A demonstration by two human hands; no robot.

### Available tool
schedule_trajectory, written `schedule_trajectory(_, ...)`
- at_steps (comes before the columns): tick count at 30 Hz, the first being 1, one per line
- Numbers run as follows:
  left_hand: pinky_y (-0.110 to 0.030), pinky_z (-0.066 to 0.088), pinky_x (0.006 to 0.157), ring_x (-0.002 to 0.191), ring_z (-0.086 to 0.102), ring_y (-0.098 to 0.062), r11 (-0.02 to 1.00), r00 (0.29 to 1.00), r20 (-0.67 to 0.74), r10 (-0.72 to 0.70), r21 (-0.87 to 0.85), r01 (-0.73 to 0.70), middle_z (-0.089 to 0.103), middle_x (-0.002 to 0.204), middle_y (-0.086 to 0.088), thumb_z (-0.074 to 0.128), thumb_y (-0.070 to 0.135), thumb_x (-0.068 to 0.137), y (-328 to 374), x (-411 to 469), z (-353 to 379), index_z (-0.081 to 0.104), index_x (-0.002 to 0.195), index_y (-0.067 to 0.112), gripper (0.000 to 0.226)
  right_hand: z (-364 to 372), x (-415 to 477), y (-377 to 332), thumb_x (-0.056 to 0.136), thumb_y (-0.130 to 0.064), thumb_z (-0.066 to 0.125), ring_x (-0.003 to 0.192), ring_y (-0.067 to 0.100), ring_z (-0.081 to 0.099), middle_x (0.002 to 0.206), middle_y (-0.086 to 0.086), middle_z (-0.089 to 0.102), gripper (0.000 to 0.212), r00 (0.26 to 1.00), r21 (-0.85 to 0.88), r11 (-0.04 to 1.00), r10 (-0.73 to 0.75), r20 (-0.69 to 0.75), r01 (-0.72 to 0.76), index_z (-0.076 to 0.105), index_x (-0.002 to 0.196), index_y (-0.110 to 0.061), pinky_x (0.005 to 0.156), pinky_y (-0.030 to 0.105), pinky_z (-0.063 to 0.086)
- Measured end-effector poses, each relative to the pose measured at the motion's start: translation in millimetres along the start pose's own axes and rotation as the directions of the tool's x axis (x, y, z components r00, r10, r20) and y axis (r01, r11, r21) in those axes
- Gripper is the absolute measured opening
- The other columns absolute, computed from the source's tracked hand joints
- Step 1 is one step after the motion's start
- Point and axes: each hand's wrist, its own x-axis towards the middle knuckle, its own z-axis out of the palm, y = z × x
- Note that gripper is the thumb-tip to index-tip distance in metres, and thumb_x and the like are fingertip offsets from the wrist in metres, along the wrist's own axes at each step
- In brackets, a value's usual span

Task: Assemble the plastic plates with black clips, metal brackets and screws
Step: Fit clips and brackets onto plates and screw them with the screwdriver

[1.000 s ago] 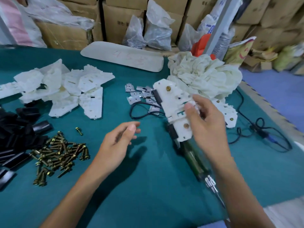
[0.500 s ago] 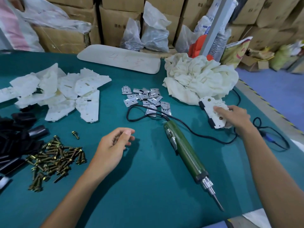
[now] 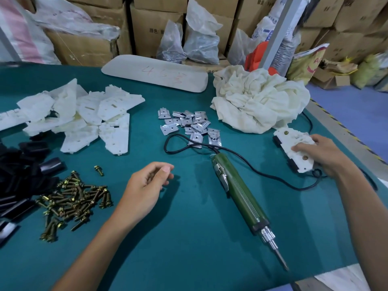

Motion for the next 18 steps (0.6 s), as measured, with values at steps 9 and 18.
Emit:
schedule_trajectory(9, -0.016, 0.044, 0.079, 0.086, 0.057, 0.000, 0.891, 0.957, -0.188, 0.220, 0.439, -0.118, 0.066, 0.093, 0.021, 0.067, 0.028, 0.094, 9, 18, -24, 0.069, 0.100, 0.031, 0.008, 33, -81, -18, 0.059, -0.083, 0.064, 0.121, 0.031, 0.056, 0.135, 0.002, 0.055, 0.078, 0.943, -0.202, 0.944, -0.293, -0.158, 0.260, 0.049, 0.123, -0.041, 0.097, 0.058, 0.050)
schedule_trajectory(18, -0.040, 0.043, 0.100, 0.120, 0.050, -0.034, 0.513, 0.979, -0.194, 0.067, 0.848, 0.133, 0.048, 0.140, -0.006, 0.070, 0.045, 0.089, 13, 79, -79, 0.061, 0.129, 0.018, 0.049, 119, -191, -21, 0.079, -0.015, 0.074, 0.112, 0.015, 0.049, 0.135, -0.012, 0.039, 0.085, 0.847, -0.273, 0.815, -0.424, 0.322, 0.512, 0.034, 0.149, -0.041, 0.084, 0.034, 0.038)
